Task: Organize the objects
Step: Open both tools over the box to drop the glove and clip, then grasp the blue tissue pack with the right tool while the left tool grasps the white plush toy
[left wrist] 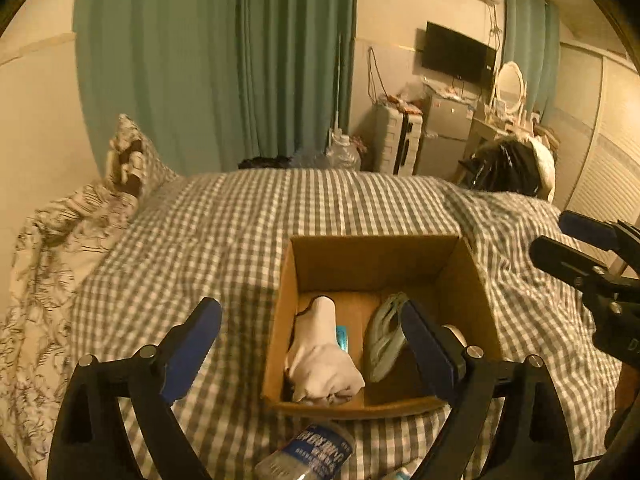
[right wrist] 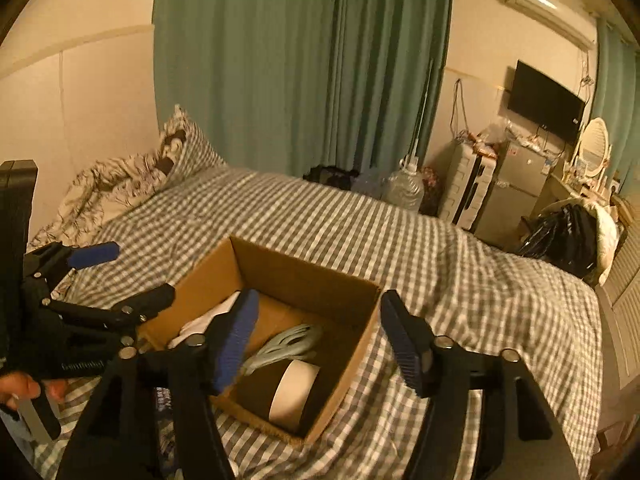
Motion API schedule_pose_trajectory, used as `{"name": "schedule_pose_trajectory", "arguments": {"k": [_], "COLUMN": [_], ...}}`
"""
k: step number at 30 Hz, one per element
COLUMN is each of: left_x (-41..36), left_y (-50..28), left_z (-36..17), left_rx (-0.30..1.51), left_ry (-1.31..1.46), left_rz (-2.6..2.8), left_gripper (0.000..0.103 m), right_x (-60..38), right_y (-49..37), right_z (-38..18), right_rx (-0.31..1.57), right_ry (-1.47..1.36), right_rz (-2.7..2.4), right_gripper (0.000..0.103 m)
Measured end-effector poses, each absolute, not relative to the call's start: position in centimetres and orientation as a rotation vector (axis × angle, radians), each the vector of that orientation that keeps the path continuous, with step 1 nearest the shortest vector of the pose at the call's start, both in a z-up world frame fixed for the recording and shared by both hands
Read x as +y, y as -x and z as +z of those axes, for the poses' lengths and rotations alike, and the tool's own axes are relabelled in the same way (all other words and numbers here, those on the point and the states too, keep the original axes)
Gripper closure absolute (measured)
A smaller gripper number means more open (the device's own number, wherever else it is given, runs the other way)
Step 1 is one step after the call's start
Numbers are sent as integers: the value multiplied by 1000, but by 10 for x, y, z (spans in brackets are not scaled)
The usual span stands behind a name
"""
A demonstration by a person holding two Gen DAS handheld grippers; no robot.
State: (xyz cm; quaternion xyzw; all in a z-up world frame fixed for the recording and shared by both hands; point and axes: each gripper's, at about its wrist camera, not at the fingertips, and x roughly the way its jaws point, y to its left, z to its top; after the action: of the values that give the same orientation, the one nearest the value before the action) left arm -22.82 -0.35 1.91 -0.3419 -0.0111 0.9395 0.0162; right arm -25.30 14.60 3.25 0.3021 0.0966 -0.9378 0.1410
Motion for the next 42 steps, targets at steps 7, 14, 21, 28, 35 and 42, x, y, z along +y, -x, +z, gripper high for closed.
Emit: {"name": "schedule_pose_trajectory", "arguments": {"k": [7,14,21,28,35,42], "left_x": [-9,-13,-12,-19,-28,-27], "left_y": [187,149,113,84,63,61], "left_z": [48,49,13,-30,-63,-81], "left_rx": [-6,-4,-19,-130,-138,-58], "left_ry": [1001,991,1068,1167,1234,1269], "left_rz": [2964,2970,2936,2915,2943,2961], "left_gripper": [2,0,0,0,0,0], "right_x": [151,153,145,132,106,78], "right_y": [204,160,129,118,118,120], "right_z": [71,84,57,-19,-97,-137], "right_rx": [286,309,323,338,350,408], "right_ry": [-779,-749,-813,-985,-1162,-1263], "right_rz": [-2751,-2763,-2731,-2659,-2529,-2437], "right_gripper": [24,15,15,15,15,45]}}
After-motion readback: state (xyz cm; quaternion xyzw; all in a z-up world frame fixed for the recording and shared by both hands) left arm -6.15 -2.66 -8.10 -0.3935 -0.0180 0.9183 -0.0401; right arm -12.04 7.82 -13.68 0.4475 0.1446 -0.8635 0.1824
